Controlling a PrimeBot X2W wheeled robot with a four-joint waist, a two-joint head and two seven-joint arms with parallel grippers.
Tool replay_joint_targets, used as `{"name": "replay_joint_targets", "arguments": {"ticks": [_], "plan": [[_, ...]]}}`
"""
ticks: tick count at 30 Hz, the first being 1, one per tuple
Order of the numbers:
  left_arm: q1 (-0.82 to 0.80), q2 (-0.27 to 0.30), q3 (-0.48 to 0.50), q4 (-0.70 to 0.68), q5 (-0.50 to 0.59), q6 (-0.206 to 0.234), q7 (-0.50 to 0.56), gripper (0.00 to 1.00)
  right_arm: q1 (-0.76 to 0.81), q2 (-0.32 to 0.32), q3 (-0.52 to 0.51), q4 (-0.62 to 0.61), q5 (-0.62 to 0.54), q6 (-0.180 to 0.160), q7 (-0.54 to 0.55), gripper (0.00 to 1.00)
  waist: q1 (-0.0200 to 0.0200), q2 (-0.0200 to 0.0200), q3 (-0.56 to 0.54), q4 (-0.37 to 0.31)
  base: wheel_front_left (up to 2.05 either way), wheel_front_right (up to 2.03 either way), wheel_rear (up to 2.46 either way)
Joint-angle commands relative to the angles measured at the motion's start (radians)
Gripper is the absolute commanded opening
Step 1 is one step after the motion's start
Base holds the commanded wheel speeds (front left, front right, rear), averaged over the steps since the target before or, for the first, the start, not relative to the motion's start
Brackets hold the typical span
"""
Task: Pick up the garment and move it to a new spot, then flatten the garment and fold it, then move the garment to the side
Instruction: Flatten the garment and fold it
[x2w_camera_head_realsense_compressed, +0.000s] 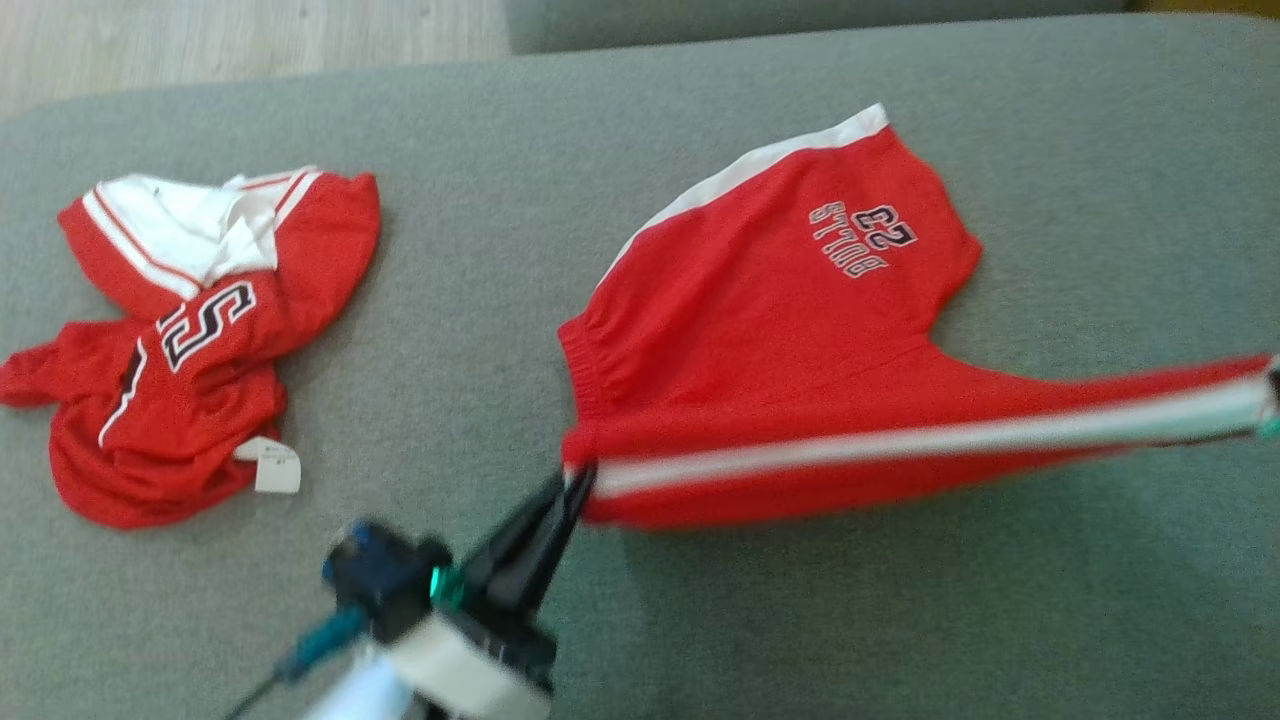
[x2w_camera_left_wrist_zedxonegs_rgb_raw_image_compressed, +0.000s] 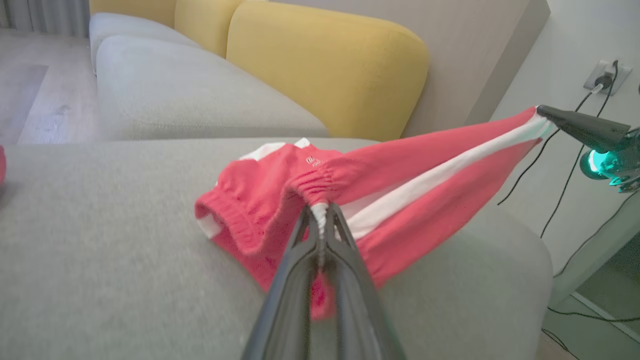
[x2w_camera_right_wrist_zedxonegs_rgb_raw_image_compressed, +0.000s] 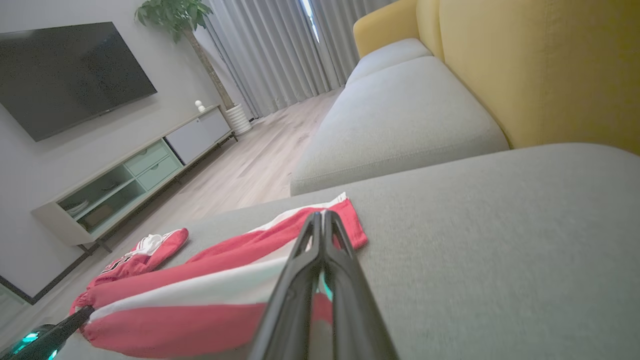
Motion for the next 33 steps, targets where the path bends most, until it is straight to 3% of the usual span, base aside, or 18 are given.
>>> {"name": "replay_joint_targets", "arguments": {"ticks": [1,9,16,28,29,30,31,32,33], "plan": [[-0.079,0.003,0.038,-0.021,-0.013,-0.001,-0.001,0.0,-0.065,-0.055,-0.018,-0.017,-0.01,-0.001,0.009,0.0,0.0,-0.0001,0.024,0.017,0.0,0.0,0.0],[-0.28,-0.04,0.024,0.045,-0.049,-0.006,0.015,0.0,-0.345,-0.088,0.074,0.049,-0.024,-0.001,0.132,0.0,0.0,-0.0001,0.12,0.057,0.0,0.0,0.0],[-0.416,-0.082,0.004,0.138,-0.107,-0.007,0.004,0.0,-0.634,-0.092,0.199,0.186,-0.035,-0.001,0.204,0.0,0.0,-0.0001,0.196,0.099,0.0,0.0,0.0],[-0.552,-0.119,-0.019,0.298,-0.178,-0.007,-0.014,0.0,-1.032,-0.025,0.469,0.471,-0.06,-0.001,0.244,0.0,0.0,-0.0001,0.287,0.139,0.0,0.0,0.0],[-0.562,-0.135,-0.017,0.316,-0.182,-0.007,-0.019,0.29,-1.069,-0.011,0.513,0.509,-0.056,-0.001,0.236,0.0,0.0,-0.0001,0.296,0.144,0.0,0.0,0.0],[-0.565,-0.141,-0.02,0.323,-0.183,-0.007,-0.021,0.4,-1.084,-0.003,0.534,0.525,-0.05,-0.001,0.232,0.0,0.0,-0.0001,0.299,0.146,0.0,0.0,0.0],[-0.567,-0.145,-0.021,0.332,-0.183,-0.007,-0.023,0.83,-1.097,0.003,0.554,0.539,-0.043,-0.001,0.227,0.09,0.0,-0.0001,0.301,0.146,0.0,0.0,0.0],[-0.569,-0.15,-0.02,0.341,-0.184,-0.007,-0.025,1.0,-1.109,0.009,0.572,0.553,-0.038,-0.001,0.218,0.33,0.0,-0.0001,0.302,0.147,0.0,0.0,0.0],[-0.571,-0.154,-0.02,0.349,-0.185,-0.007,-0.026,1.0,-1.119,0.014,0.588,0.567,-0.033,-0.001,0.207,0.71,0.0,-0.0001,0.301,0.147,0.0,0.0,0.0]]}}
